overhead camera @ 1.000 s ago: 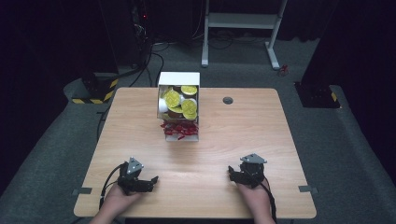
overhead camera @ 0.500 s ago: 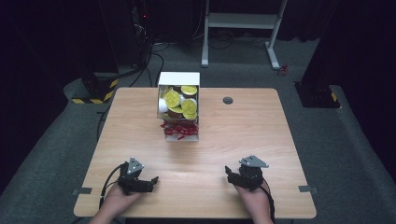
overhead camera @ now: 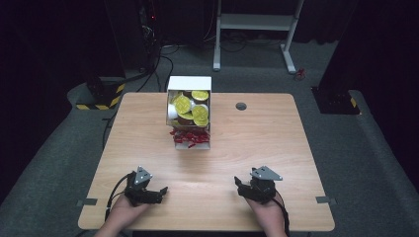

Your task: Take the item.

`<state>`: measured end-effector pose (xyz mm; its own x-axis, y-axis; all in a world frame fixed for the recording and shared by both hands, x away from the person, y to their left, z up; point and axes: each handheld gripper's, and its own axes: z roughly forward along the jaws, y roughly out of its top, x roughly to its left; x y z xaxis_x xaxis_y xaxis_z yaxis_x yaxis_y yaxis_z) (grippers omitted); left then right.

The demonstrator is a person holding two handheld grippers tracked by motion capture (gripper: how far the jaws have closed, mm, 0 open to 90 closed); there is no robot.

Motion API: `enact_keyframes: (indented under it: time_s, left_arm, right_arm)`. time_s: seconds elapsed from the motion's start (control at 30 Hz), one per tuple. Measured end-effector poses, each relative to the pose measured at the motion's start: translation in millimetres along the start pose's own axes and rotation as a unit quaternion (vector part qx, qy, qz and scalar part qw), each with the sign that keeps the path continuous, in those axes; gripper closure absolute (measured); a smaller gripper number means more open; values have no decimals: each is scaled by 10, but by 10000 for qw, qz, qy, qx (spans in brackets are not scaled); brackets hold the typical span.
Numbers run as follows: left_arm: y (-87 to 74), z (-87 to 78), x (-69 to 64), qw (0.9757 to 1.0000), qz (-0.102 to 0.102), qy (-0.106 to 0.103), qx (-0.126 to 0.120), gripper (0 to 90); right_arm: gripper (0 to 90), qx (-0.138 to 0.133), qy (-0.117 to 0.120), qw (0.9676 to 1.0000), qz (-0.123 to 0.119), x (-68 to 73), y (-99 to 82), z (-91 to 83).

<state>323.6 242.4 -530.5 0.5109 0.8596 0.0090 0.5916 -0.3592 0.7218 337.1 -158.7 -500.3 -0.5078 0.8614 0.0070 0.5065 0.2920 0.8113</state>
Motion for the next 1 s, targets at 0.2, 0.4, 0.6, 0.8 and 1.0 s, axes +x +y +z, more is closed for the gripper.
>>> enact_keyframes:
  time_s: [0.2, 0.4, 0.6, 0.8, 1.0]
  left_arm:
    - [1, 1, -7, 10000, -26, 15, 8, 42]
    - [7, 7, -10, 10000, -31, 6, 27, 35]
    - [13, 13, -7, 10000, 13, -3, 50, 20]
    - [12, 8, -4, 10000, 55, 15, 63, 20]
    - [10, 8, -8, 10000, 28, 3, 64, 20]
  right_arm:
    - [226, -91, 154, 9998, -39, 26, 47, 54]
    - [204, -20, 162, 9998, -109, 38, 155, 97]
    - [217, -95, 179, 9997, -96, 43, 308, 101]
    - [214, -129, 213, 9997, -59, 54, 436, 169]
    - [232, -4, 345, 9986, -393, 135, 615, 293]
